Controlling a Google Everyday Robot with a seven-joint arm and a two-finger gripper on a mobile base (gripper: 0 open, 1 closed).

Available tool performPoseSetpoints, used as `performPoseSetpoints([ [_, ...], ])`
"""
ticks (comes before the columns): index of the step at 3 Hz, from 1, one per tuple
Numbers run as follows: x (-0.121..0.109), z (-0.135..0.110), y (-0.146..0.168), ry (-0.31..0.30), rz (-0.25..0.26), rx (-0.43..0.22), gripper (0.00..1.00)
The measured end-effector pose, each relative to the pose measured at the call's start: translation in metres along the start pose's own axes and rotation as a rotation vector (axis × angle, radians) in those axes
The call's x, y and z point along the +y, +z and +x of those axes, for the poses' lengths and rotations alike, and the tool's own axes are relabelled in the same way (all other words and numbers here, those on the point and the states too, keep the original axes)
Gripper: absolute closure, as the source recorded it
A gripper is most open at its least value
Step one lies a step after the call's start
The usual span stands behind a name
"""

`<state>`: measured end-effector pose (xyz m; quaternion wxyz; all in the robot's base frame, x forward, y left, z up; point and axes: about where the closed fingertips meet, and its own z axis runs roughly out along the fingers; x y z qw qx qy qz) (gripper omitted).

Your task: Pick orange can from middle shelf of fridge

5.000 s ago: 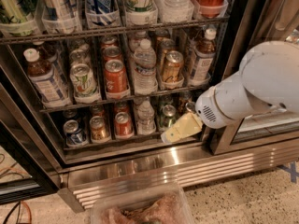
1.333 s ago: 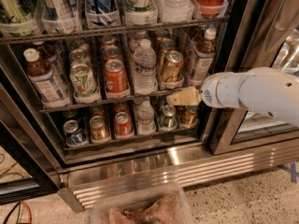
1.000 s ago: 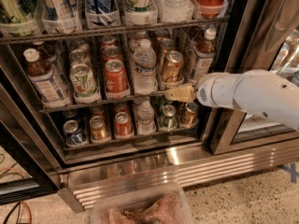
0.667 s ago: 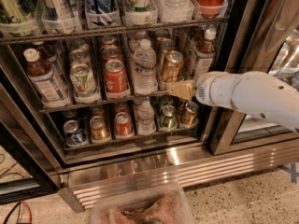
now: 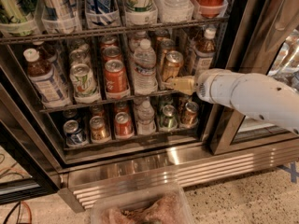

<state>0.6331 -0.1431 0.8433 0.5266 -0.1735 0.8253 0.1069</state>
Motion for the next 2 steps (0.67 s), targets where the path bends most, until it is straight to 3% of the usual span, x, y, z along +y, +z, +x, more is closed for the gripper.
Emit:
performPoseSetpoints([
  [2,0.0052,-0.0064,0.0087,0.000,-0.016,-0.010,0.26],
])
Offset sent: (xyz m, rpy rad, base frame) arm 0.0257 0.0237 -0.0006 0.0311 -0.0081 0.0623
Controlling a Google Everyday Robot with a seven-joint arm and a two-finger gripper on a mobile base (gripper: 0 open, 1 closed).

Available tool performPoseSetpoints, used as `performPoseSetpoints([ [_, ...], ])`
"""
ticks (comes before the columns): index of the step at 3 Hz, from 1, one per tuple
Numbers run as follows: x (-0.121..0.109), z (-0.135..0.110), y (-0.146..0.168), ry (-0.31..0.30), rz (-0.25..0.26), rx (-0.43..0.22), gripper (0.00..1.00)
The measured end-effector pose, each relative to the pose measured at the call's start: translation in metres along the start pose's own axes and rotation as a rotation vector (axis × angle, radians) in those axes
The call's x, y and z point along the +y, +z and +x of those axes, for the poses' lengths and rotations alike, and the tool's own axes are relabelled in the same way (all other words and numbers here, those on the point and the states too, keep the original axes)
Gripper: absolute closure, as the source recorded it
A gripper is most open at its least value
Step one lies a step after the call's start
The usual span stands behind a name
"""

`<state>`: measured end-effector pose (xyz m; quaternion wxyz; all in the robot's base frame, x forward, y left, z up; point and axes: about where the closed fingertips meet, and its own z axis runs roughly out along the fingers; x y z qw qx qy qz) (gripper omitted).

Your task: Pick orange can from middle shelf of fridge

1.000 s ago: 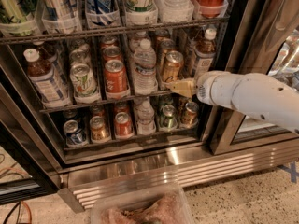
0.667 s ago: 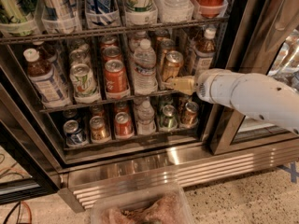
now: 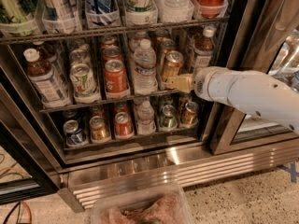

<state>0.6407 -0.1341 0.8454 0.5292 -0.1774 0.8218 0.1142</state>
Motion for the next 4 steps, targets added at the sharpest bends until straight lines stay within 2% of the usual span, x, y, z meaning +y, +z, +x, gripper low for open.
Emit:
performPoseSetpoints([
  [1,0.015,-0.004,0.009,0.021,-0.068,-0.001,0.28],
  [2,0.035,-0.004,0.013,0.051,-0.173,0.005,0.28],
  [3,0.051,0.001,0.011,0.071,-0.248,0.017,0.28],
  [4,0.055,0.003,0.007,0.060,-0.269,0.016,0.27],
])
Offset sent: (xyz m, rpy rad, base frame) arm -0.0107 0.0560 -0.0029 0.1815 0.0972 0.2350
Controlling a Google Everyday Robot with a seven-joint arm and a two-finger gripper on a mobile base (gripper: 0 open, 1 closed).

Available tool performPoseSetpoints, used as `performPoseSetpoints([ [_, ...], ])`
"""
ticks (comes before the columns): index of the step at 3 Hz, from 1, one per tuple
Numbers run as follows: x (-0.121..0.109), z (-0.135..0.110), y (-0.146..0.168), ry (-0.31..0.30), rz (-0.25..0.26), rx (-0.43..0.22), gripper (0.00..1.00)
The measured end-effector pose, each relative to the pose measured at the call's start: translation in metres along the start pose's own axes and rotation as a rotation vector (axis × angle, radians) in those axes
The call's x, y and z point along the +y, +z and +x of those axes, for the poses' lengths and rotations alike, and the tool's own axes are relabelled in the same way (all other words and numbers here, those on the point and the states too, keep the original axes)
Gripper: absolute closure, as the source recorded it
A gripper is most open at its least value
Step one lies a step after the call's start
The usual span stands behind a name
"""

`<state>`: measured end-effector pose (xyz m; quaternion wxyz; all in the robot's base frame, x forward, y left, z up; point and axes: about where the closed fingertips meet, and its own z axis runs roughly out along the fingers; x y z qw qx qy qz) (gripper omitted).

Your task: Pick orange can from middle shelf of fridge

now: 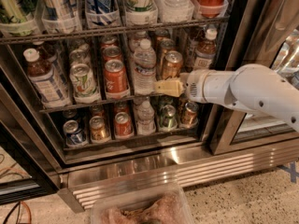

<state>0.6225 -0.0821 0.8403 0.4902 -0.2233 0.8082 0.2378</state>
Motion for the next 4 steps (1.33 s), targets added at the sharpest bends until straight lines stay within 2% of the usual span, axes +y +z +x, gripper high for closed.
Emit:
performPoseSetpoints([
  [1,-0.010,-0.002,-0.007,-0.035,0.038,-0.007,0.27],
  [2,-0.024,-0.014,-0.009,-0.099,0.097,-0.033,0.29],
  [3,-0.038,-0.021,-0.007,-0.157,0.152,-0.044,0.29],
  [4,-0.049,-0.023,0.002,-0.192,0.186,-0.042,0.31],
])
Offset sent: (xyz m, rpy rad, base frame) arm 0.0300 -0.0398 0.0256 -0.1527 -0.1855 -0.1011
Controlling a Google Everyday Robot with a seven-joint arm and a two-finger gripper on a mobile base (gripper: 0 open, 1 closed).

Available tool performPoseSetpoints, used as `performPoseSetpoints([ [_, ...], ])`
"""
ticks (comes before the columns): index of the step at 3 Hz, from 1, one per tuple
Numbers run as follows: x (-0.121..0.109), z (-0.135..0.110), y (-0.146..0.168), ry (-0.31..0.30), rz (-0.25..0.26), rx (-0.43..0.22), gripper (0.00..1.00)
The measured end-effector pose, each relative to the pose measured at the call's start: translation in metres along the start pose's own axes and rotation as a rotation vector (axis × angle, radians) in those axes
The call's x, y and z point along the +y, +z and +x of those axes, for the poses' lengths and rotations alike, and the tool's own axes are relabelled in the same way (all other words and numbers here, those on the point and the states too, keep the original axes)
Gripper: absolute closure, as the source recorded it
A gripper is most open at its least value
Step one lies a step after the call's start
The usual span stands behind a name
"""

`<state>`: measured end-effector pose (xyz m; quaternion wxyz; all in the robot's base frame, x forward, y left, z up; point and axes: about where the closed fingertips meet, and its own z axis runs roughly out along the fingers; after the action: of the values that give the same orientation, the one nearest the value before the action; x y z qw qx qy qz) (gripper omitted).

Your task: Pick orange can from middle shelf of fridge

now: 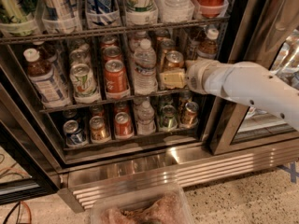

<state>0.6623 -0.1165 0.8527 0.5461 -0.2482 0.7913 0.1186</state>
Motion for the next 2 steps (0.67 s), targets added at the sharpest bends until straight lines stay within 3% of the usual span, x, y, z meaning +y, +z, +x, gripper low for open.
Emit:
performPoseSetpoints([
  [2,-0.013,-0.002,0.023,-0.023,0.022,-0.006,0.33],
])
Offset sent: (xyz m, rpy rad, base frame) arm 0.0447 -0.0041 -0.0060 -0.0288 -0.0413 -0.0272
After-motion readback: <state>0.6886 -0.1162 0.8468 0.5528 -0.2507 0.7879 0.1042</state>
